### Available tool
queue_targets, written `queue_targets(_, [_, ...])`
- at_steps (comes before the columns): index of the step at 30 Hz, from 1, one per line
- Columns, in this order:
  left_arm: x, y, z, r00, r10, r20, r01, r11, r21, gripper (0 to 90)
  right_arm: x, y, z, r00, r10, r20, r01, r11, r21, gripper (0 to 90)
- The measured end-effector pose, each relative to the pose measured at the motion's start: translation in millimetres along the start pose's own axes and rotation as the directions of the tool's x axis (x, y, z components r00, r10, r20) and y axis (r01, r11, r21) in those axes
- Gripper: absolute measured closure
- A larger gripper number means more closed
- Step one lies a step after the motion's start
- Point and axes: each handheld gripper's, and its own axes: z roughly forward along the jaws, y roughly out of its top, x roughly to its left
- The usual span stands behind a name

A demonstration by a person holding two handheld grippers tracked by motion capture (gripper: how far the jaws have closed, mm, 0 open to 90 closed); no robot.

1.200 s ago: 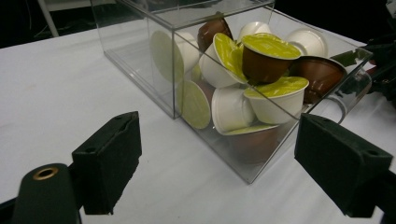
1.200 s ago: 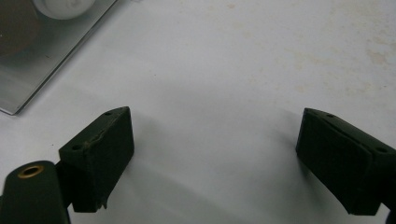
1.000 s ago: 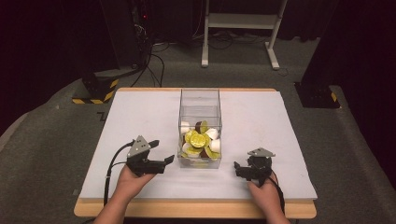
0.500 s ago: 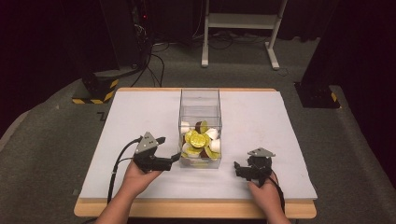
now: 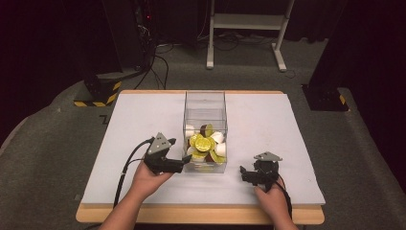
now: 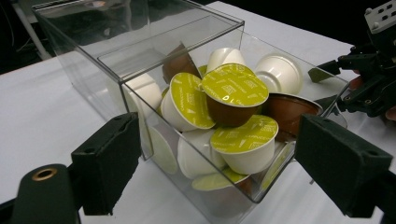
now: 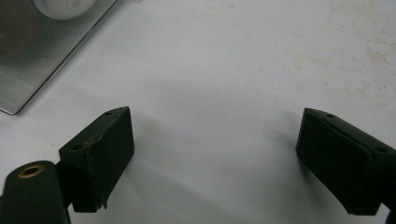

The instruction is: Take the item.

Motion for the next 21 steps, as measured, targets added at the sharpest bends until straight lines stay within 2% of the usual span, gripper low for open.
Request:
queue_targets(2, [-0.7, 1.2, 1.7, 0.9999, 0.014, 0.007, -0.014, 0.9999, 0.01, 15.1, 0.0, 0.0, 0.0, 1.0, 0.0, 0.0, 0.0, 1.0, 0.0, 11.2])
queue_targets(7, [-2.2, 2.4, 7.9, 0.9999, -0.002, 0.01, 0.001, 1.0, 0.009, 16.5, 0.0, 0.0, 0.0, 1.0, 0.0, 0.0, 0.0, 1.0, 0.0, 11.2])
queue_targets(13, [-2.0, 4.3, 13.5, 0.9997, 0.025, 0.0, -0.025, 0.9995, 0.021, 16.4, 0.0, 0.0, 0.0, 1.0, 0.0, 0.0, 0.0, 1.0, 0.0, 11.2])
queue_targets(15, [-3.7, 4.9, 16.1, 0.9999, 0.006, 0.011, -0.006, 0.9999, 0.013, 16.6, 0.0, 0.0, 0.0, 1.0, 0.0, 0.0, 0.0, 1.0, 0.0, 11.2])
queue_targets(21, [-5.0, 4.6, 24.5, 0.9997, 0.014, 0.018, -0.015, 0.9992, 0.038, 16.6, 0.0, 0.0, 0.0, 1.0, 0.0, 0.0, 0.0, 1.0, 0.0, 11.1])
